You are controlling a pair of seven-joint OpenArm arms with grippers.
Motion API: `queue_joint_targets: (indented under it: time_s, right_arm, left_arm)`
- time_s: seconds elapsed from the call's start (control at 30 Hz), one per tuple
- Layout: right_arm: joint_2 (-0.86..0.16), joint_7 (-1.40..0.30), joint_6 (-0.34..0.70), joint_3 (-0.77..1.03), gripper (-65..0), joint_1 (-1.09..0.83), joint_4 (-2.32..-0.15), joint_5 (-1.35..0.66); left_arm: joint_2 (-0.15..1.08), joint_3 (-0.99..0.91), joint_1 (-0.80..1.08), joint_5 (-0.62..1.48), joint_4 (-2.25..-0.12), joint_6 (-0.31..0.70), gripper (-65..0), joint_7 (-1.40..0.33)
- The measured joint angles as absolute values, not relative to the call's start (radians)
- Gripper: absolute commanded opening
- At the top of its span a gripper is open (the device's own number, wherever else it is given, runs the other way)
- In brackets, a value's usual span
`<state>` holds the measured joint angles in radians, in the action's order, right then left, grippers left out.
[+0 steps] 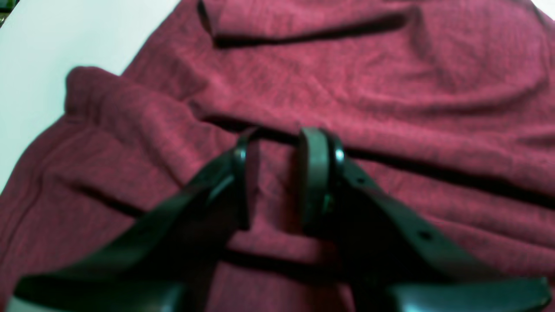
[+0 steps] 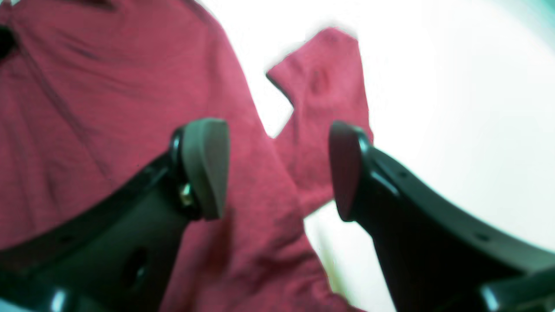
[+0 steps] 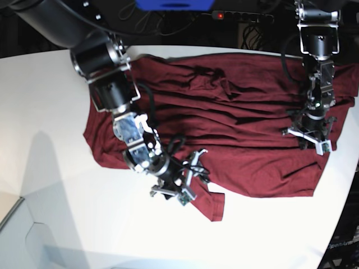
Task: Layout the t-shirt on the table in an organized manner, then fold the t-shirt properly
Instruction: 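Drag the held edge with the right gripper toward the shirt hem, then move both grippers toward each other over the shirt middle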
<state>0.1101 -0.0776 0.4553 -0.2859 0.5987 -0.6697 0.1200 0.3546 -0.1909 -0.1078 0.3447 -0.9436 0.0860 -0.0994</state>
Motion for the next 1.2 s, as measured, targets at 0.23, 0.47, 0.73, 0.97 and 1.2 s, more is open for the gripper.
queue_joint_targets:
  time_s: [0.23,0.47,0.73,0.97,1.2]
  right_arm:
    - [0.136,0.046,0.449,-0.198,-28.5,0.756,-0.379,0.119]
    - [0.15,0.056,0.449,-0.199,-28.5,0.719,-0.365,0.12]
    - [0.147,0.058,0.449,-0.205,-28.5,0.656,-0.37,0.123]
    - [0.147,0.12,0.448,-0.303,-28.5,0.603,-0.389,0.104]
    - [0.146,0.132,0.446,-0.407,-28.5,0.534,-0.468,0.097]
  left_arm:
    - [0.358,-0.193,-0.063,0.345,-0.983,0.085,-49.0,-0.097]
    - [0.36,-0.196,-0.005,0.344,-1.09,0.083,-49.0,-0.146]
    - [0.36,-0.196,0.01,0.344,-1.18,0.083,-49.1,-0.148]
    - [0.36,-0.196,0.006,0.345,-1.208,0.083,-49.1,-0.153]
    - [0.357,-0.197,-0.001,0.348,-1.225,0.083,-49.1,-0.15]
